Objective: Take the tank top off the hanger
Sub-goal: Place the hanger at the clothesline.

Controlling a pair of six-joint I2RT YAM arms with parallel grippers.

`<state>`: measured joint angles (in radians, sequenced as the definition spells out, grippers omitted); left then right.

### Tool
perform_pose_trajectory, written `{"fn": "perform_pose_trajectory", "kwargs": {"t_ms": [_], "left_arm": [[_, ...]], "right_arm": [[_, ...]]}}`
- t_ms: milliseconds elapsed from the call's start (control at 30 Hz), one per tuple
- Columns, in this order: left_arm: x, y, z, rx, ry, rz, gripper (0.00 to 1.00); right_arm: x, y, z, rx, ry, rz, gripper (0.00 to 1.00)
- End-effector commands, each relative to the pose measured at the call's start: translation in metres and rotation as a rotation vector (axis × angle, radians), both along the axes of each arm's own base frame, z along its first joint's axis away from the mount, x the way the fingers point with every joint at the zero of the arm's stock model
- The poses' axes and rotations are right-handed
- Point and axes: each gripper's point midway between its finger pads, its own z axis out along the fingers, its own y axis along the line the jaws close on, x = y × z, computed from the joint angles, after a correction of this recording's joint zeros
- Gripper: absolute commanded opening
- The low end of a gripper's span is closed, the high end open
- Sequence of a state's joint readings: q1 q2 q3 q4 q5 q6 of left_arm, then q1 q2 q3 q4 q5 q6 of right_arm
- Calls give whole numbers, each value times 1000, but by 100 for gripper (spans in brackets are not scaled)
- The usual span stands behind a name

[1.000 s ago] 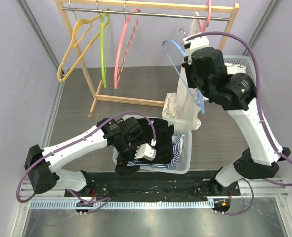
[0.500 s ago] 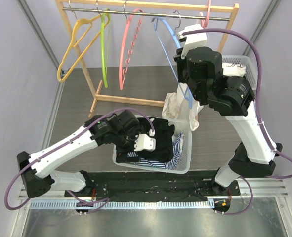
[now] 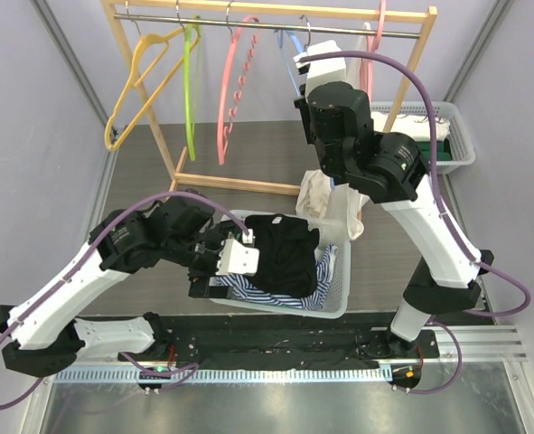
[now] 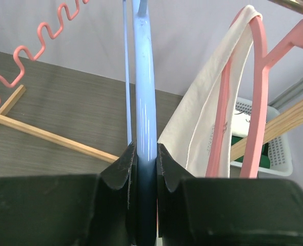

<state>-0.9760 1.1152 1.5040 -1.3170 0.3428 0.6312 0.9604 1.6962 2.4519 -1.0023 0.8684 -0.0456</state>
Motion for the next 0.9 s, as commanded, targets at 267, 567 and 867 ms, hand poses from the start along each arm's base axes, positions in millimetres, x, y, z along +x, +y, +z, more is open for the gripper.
{"fn": "perform_pose_trajectory", "kwargs": {"t_ms": [267, 567, 867], "left_arm": [[-3, 27, 11, 20, -93, -16, 100], [4, 34, 16, 29, -150, -11, 100], [3, 38, 15, 33, -156, -12, 100]], "right_arm": [[31, -8, 32, 120, -97, -31, 1], [56, -3, 27, 220, -73, 8, 1], [73, 0, 19, 251, -54, 30, 1]]}}
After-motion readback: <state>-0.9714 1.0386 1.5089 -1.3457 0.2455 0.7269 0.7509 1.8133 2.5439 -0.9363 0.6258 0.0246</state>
